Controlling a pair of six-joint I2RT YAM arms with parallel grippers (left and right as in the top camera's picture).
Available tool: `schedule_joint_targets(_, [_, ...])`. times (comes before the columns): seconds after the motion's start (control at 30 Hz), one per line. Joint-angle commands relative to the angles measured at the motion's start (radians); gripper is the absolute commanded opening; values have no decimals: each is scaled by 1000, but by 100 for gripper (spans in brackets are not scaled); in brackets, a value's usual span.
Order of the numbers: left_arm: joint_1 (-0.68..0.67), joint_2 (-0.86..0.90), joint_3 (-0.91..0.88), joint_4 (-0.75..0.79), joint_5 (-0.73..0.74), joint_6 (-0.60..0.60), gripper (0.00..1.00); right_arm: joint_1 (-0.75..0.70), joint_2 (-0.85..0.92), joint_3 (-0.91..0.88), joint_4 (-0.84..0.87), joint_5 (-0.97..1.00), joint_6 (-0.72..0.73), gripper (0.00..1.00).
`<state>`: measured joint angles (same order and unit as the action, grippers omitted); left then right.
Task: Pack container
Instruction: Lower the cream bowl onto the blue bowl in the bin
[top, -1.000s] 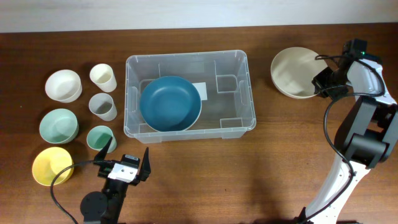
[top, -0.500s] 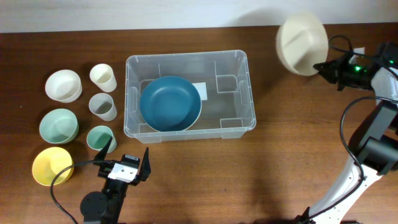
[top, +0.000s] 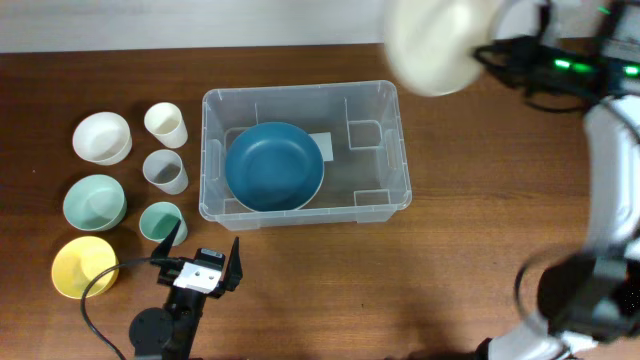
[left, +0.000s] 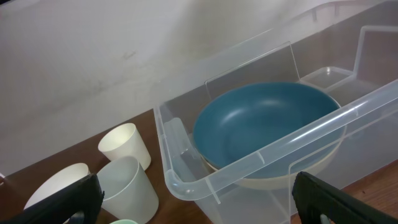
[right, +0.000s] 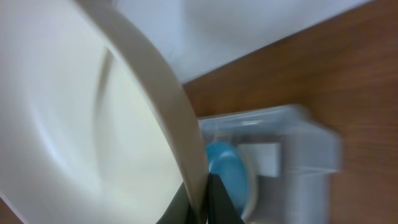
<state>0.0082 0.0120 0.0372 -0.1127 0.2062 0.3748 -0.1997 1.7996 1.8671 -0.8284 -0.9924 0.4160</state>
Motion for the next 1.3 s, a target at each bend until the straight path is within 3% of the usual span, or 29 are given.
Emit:
schedule_joint_targets(0.0, [4, -6, -5, -1, 5, 9, 99, 184, -55, 4, -39, 303, 18, 4])
schedule_joint_targets(0.27, [4, -6, -5, -1, 5, 9, 99, 488, 4, -1, -103, 622, 74, 4])
schedule_joint_targets(0.47, [4, -6, -5, -1, 5, 9, 100, 592, 96, -3, -99, 647, 91, 4])
schedule_joint_targets(0.77, [4, -6, -5, -1, 5, 9, 99, 632, 250, -3, -84, 612, 117, 4])
schedule_joint_targets(1.27, [4, -6, -5, -1, 4, 9, 100, 644, 354, -12, -84, 605, 116, 4])
